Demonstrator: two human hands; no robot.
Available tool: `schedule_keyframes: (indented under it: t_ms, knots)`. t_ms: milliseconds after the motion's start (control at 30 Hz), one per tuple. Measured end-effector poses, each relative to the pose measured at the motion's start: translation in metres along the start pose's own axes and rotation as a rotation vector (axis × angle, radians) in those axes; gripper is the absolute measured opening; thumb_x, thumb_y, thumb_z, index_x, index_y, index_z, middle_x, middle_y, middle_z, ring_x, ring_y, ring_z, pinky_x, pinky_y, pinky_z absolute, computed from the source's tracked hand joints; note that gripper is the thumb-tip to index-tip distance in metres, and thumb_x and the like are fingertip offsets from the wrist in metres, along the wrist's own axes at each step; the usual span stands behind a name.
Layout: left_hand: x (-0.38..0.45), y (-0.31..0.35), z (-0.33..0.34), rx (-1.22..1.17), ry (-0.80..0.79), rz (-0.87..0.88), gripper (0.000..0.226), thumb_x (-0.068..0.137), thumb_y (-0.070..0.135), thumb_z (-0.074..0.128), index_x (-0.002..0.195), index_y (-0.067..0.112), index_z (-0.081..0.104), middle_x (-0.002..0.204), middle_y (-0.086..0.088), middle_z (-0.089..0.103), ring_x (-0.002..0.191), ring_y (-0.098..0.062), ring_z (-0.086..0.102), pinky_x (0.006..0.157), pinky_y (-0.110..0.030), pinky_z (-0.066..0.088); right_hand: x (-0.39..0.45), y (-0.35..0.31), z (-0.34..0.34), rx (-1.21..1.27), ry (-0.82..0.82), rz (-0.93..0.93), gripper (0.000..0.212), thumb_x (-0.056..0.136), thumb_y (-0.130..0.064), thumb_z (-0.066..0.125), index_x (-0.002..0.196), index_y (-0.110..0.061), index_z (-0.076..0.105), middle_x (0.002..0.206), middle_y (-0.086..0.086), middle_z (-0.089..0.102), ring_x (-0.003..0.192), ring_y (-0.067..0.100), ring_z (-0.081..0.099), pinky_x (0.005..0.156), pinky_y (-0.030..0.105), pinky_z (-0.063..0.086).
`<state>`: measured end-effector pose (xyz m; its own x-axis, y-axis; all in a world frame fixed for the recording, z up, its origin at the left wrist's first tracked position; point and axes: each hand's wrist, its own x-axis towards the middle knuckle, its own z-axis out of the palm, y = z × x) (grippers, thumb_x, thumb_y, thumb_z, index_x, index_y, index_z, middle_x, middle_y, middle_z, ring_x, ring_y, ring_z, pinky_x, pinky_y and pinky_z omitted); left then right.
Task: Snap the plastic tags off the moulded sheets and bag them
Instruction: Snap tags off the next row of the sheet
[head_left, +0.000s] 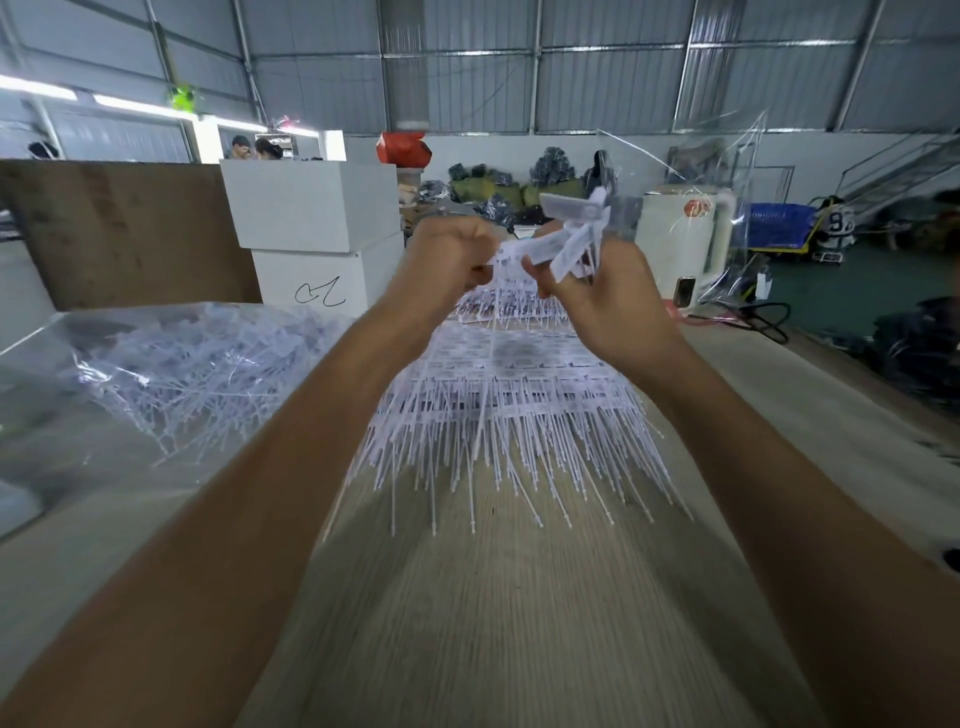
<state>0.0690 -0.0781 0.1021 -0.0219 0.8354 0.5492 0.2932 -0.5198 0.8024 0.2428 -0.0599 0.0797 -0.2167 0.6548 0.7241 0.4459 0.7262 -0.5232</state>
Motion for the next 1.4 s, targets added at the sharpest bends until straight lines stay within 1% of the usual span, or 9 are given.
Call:
schedule_keyframes:
  t_ms: [100, 367, 500, 600, 733, 933, 1067, 1200, 1400]
  knots:
    - [0.0, 0.001, -0.001, -0.073, -0.045, -0.059, 0.031, 0.096, 0.0, 0.047, 0.067, 0.01, 0.055, 0.049, 0.002, 0.043, 0.043, -0.01, 0.034, 0.047, -0.021, 0.027, -0.002, -0.001, 0.001, -0.16, 0.104, -0.233, 0.017, 0.094, -0.002, 0.059, 0.105, -0.005, 0.071, 0.079, -0.009, 0.058, 0.065, -0.002, 0.051, 0.061, 0.005, 0.037]
    - [0.001, 0.01, -0.003, 0.024, -0.023, 0.033, 0.034, 0.1, 0.004, 0.053, 0.067, 0.011, 0.049, 0.048, 0.016, 0.045, 0.045, 0.003, 0.044, 0.049, -0.006, 0.036, 0.003, -0.004, -0.007, 0.141, 0.089, 0.04, 0.031, 0.093, -0.023, 0.073, 0.119, -0.013, 0.061, 0.106, -0.004, 0.069, 0.096, 0.0, 0.063, 0.09, 0.03, 0.054]
    - [0.002, 0.011, -0.007, 0.004, -0.002, 0.026, 0.029, 0.1, 0.004, 0.054, 0.07, 0.007, 0.052, 0.05, 0.012, 0.046, 0.045, 0.001, 0.044, 0.049, -0.009, 0.036, 0.004, -0.001, -0.005, 0.229, 0.006, 0.166, 0.014, 0.094, -0.024, 0.071, 0.094, -0.01, 0.075, 0.08, -0.006, 0.071, 0.056, -0.004, 0.057, 0.055, 0.016, 0.04]
    - [0.0, 0.01, -0.006, 0.018, -0.02, 0.043, 0.026, 0.1, 0.006, 0.055, 0.074, 0.003, 0.055, 0.056, 0.009, 0.048, 0.05, -0.001, 0.048, 0.053, -0.01, 0.039, 0.004, 0.0, 0.001, 0.199, -0.013, 0.202, 0.023, 0.098, -0.025, 0.063, 0.078, -0.019, 0.075, 0.06, -0.013, 0.062, 0.049, -0.001, 0.049, 0.052, 0.017, 0.036]
    - [-0.002, 0.009, 0.001, 0.127, -0.096, 0.076, 0.029, 0.101, 0.012, 0.057, 0.072, 0.008, 0.061, 0.071, -0.002, 0.056, 0.066, -0.012, 0.053, 0.073, -0.025, 0.051, 0.005, 0.006, 0.002, 0.144, -0.032, 0.269, 0.04, 0.1, -0.029, 0.052, 0.066, -0.017, 0.071, 0.072, 0.021, 0.059, 0.063, 0.019, 0.046, 0.068, 0.036, 0.036]
    - [-0.001, 0.006, -0.001, 0.283, -0.086, 0.153, 0.031, 0.099, 0.013, 0.057, 0.068, 0.012, 0.057, 0.059, 0.021, 0.059, 0.067, -0.01, 0.053, 0.089, -0.052, 0.054, 0.004, 0.01, 0.0, 0.037, -0.106, 0.273, 0.045, 0.105, -0.027, 0.047, 0.072, -0.012, 0.074, 0.075, 0.013, 0.068, 0.057, 0.012, 0.05, 0.063, 0.036, 0.041]
    - [0.0, 0.003, -0.002, 0.328, -0.063, 0.153, 0.028, 0.101, 0.018, 0.057, 0.076, 0.007, 0.062, 0.058, 0.025, 0.057, 0.063, 0.008, 0.053, 0.088, -0.04, 0.054, 0.004, 0.008, -0.001, 0.241, -0.154, 0.338, 0.04, 0.106, -0.024, 0.045, 0.08, -0.009, 0.073, 0.07, 0.01, 0.057, 0.054, 0.012, 0.045, 0.054, 0.03, 0.042]
    - [0.001, -0.003, -0.002, 0.521, -0.031, 0.176, 0.024, 0.101, 0.026, 0.056, 0.085, 0.012, 0.068, 0.08, 0.027, 0.065, 0.083, 0.002, 0.062, 0.083, -0.032, 0.051, 0.005, 0.007, -0.004, 0.327, -0.163, 0.364, 0.034, 0.105, -0.027, 0.05, 0.089, -0.007, 0.072, 0.049, -0.012, 0.034, 0.044, 0.009, 0.024, 0.045, 0.023, 0.019]
    - [-0.009, 0.013, 0.002, 0.524, -0.365, 0.256, 0.022, 0.1, 0.022, 0.061, 0.083, 0.011, 0.069, 0.073, 0.015, 0.063, 0.068, 0.008, 0.056, 0.073, -0.018, 0.044, 0.003, 0.016, -0.01, 0.399, -0.152, 0.426, 0.036, 0.105, -0.017, 0.048, 0.07, -0.02, 0.058, 0.048, -0.013, 0.035, 0.043, 0.007, 0.022, 0.043, 0.022, 0.018]
